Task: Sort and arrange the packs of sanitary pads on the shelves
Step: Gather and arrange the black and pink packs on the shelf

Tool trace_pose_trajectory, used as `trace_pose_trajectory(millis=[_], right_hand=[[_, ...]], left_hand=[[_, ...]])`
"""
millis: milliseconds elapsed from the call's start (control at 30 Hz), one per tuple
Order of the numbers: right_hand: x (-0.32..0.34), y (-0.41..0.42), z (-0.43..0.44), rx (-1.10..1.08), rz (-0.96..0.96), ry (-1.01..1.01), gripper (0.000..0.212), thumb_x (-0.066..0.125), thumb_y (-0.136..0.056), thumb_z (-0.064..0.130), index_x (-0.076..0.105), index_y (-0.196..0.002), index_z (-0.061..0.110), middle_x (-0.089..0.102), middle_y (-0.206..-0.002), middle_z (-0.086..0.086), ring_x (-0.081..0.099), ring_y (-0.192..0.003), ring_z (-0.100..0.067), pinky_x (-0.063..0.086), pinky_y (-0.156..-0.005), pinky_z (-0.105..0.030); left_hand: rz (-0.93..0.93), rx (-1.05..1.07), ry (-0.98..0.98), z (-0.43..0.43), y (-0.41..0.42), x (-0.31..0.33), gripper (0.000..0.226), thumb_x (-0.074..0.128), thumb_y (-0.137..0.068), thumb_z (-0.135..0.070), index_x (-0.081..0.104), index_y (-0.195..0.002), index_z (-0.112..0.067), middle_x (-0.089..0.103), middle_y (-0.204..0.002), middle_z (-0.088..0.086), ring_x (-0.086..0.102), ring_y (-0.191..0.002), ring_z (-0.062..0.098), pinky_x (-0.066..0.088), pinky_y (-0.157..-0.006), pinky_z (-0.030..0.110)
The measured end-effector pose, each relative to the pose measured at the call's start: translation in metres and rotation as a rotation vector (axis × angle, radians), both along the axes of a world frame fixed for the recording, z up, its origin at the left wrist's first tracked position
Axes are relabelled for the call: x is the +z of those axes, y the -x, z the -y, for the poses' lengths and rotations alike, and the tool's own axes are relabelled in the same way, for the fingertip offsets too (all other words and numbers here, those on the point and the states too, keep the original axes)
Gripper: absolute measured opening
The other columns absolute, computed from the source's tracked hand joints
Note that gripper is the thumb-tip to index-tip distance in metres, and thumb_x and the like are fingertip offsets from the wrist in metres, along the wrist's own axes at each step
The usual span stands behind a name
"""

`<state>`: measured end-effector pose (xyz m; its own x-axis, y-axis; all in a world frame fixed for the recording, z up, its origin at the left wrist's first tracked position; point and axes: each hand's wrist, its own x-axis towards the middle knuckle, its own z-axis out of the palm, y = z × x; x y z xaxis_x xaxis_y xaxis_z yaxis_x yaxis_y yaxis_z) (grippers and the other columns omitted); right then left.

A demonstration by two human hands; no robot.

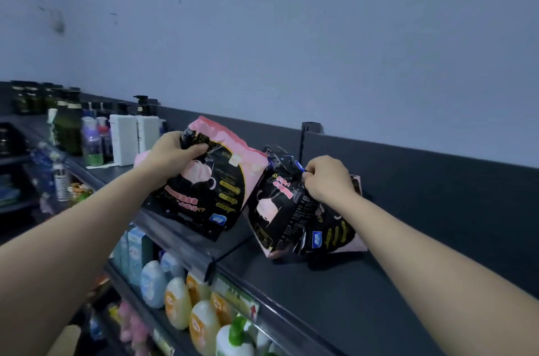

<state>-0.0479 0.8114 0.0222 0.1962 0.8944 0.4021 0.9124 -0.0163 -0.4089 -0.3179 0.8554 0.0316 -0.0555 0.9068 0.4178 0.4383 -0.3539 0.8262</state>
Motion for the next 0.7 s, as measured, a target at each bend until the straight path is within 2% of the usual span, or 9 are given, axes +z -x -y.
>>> trace_pose_trajectory(millis=[67,167,233,300,400,467,567,633,700], right_hand=[[-0.002,0.016,-0.026,0.038,0.000,0.042,0.021,0.055,-0.095,0.014,0.068,-0.081,0.004,0.069,-0.084,-0.010,0.061,-0.077,-0.026,0.037,-0.053,-0.025],[-0.001,0.045,-0.064,0.093,0.030,0.100,0.019,0.054,-0.094,0.011,0.072,-0.089,0.014,0.070,-0.093,-0.003,0.058,-0.084,-0.021,0.036,-0.057,-0.023],[0.004,0.066,-0.092,0.133,0.048,0.129,0.020,0.054,-0.092,0.009,0.073,-0.094,0.014,0.070,-0.099,-0.002,0.058,-0.089,-0.020,0.041,-0.068,-0.024],[0.010,0.085,-0.120,0.174,0.081,0.161,0.019,0.055,-0.092,0.009,0.073,-0.097,0.014,0.067,-0.098,-0.001,0.058,-0.092,-0.020,0.042,-0.075,-0.027],[0.019,0.112,-0.154,0.224,0.132,0.179,0.018,0.056,-0.093,0.010,0.073,-0.098,0.011,0.062,-0.090,0.001,0.057,-0.089,-0.019,0.042,-0.075,-0.027],[0.021,0.130,-0.175,0.246,0.174,0.181,0.017,0.056,-0.093,0.011,0.073,-0.095,0.012,0.065,-0.092,-0.001,0.059,-0.092,-0.021,0.046,-0.079,-0.030],[0.019,0.160,-0.209,0.300,0.305,0.146,0.016,0.056,-0.093,0.015,0.072,-0.093,0.015,0.068,-0.099,-0.001,0.060,-0.098,-0.024,0.047,-0.094,-0.039],[0.016,0.183,-0.229,0.358,0.411,0.114,0.016,0.055,-0.092,0.012,0.070,-0.088,0.013,0.068,-0.097,-0.003,0.059,-0.095,-0.025,0.047,-0.093,-0.044],[0.012,0.206,-0.250,0.402,0.514,0.081,0.017,0.053,-0.088,0.005,0.064,-0.076,0.009,0.064,-0.089,-0.007,0.058,-0.087,-0.028,0.050,-0.084,-0.046]], left_hand=[[-0.093,-0.029,0.005,-0.027,0.022,-0.003,0.016,0.067,-0.090,-0.021,0.063,-0.085,-0.006,0.064,-0.072,0.007,0.058,-0.065,0.022,0.046,-0.066,0.033],[-0.220,-0.070,0.035,-0.071,0.052,-0.006,0.014,0.068,-0.089,-0.020,0.061,-0.089,-0.008,0.067,-0.077,0.006,0.060,-0.069,0.020,0.048,-0.068,0.033],[-0.296,-0.099,0.062,-0.104,0.071,-0.007,0.014,0.069,-0.088,-0.019,0.060,-0.089,-0.009,0.066,-0.079,0.006,0.061,-0.072,0.021,0.049,-0.071,0.036],[-0.359,-0.122,0.098,-0.137,0.093,-0.006,0.016,0.070,-0.087,-0.017,0.059,-0.092,-0.006,0.067,-0.084,0.010,0.063,-0.078,0.025,0.051,-0.079,0.043],[-0.468,-0.175,0.128,-0.181,0.124,-0.002,0.019,0.070,-0.085,-0.009,0.061,-0.101,-0.004,0.069,-0.096,0.015,0.066,-0.091,0.030,0.054,-0.088,0.047],[-0.630,-0.179,0.094,-0.207,0.138,0.001,0.022,0.069,-0.083,-0.005,0.060,-0.104,-0.004,0.065,-0.099,0.014,0.063,-0.095,0.029,0.051,-0.088,0.043],[-0.975,-0.179,0.050,-0.240,0.147,0.005,0.014,0.062,-0.083,-0.003,0.054,-0.095,-0.006,0.058,-0.095,0.006,0.056,-0.091,0.026,0.044,-0.076,0.032],[-1.148,-0.202,0.065,-0.258,0.152,0.004,0.019,0.051,-0.084,0.003,0.056,-0.098,-0.008,0.059,-0.101,0.007,0.055,-0.094,0.024,0.042,-0.075,0.029],[-1.236,-0.225,0.056,-0.273,0.159,-0.002,0.031,0.046,-0.082,0.007,0.059,-0.106,-0.009,0.062,-0.109,0.007,0.058,-0.099,0.024,0.047,-0.080,0.032]])
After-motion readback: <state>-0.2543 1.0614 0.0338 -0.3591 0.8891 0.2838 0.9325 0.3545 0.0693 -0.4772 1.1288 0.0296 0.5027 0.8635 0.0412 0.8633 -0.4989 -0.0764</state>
